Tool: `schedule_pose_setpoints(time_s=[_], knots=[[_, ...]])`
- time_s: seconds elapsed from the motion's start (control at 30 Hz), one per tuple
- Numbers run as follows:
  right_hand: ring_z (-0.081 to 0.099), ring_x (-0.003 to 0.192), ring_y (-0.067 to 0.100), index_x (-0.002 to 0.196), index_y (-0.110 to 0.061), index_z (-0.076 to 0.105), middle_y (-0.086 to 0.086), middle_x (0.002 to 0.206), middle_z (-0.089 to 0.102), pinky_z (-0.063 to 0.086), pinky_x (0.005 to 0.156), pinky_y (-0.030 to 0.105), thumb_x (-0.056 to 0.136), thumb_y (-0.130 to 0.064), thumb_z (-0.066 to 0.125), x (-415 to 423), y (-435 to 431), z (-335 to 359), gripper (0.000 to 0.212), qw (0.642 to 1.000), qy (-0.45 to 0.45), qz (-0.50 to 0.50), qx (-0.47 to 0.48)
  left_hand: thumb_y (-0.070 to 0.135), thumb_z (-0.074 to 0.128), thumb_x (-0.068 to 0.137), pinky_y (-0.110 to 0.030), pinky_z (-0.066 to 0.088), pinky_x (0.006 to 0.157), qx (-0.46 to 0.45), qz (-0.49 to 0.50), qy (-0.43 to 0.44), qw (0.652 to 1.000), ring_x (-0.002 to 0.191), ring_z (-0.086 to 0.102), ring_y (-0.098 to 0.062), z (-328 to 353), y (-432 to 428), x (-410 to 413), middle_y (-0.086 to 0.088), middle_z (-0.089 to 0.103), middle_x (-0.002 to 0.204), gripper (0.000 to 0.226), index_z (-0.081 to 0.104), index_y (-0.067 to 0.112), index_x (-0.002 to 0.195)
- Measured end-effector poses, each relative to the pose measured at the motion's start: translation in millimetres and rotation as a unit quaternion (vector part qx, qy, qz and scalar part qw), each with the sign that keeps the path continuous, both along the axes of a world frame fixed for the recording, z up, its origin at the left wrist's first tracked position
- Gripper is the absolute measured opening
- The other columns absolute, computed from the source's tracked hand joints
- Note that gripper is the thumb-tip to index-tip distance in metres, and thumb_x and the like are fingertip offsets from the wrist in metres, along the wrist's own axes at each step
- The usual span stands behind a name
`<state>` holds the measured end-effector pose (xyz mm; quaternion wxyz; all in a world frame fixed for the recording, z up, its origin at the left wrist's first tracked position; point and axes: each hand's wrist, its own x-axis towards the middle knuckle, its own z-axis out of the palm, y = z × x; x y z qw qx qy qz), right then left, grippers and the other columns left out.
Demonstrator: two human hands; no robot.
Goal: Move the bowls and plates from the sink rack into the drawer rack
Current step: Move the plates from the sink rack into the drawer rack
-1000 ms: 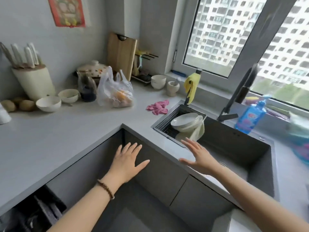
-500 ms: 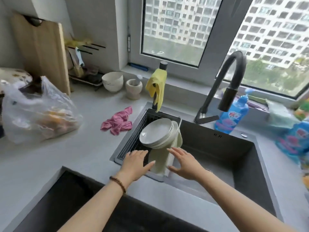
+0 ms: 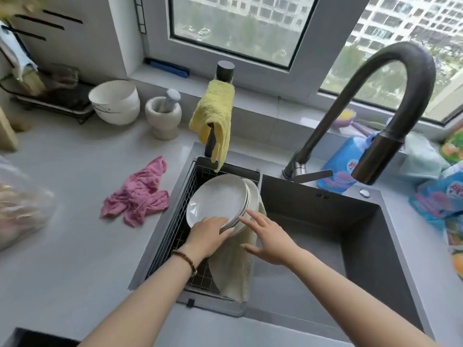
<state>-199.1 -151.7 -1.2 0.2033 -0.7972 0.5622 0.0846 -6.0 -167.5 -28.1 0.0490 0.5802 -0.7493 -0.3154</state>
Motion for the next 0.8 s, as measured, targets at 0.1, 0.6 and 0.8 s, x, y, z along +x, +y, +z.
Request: schedule_pose_setpoints(time_s=[0.1, 0.6, 0.8], knots=[[0.007, 0.149, 0.016, 0.151, -0.04, 0.014, -0.012, 0.162, -0.001, 0.014, 0.121, 0.036, 0.09, -0.057, 0.05, -1.4, -1.4, -4.2, 0.073, 1.0, -0.006, 0.004, -0.004, 0.037, 0.039, 0.098, -0.035, 0.048, 0.088, 0.016, 0.014, 0.068, 0.997, 0.107, 0.058, -0.018, -3.7, -2.8, -4.3, 0.005, 0.066, 0.116, 0.032, 0.057, 0.035, 0.124], [0.0, 0.15, 0.016, 0.15, -0.046, 0.004, -0.014, 0.16, -0.014, 0.015, 0.12, 0.039, 0.091, -0.058, 0.047, -0.7, 2.7, -8.9, 0.073, 1.0, 0.01, 0.008, -0.001, 0.028, 0.047, 0.096, -0.033, 0.051, 0.076, -0.001, 0.047, 0.111, 0.993, 0.086, 0.064, -0.017, -3.7, -2.1, -0.6, 0.001, 0.072, 0.091, 0.025, 0.071, 0.024, 0.102], [0.001, 0.15, 0.018, 0.15, -0.045, 0.009, -0.01, 0.162, -0.007, 0.013, 0.12, 0.043, 0.09, -0.06, 0.047, 10.0, -0.7, -11.9, 0.073, 0.999, -0.011, -0.032, 0.014, 0.027, 0.043, 0.098, -0.029, 0.035, 0.057, -0.053, 0.057, 0.096, 0.992, 0.063, 0.051, -0.02, 14.5, -2.0, 5.3, -0.002, 0.055, 0.065, 0.032, 0.06, 0.009, 0.078]])
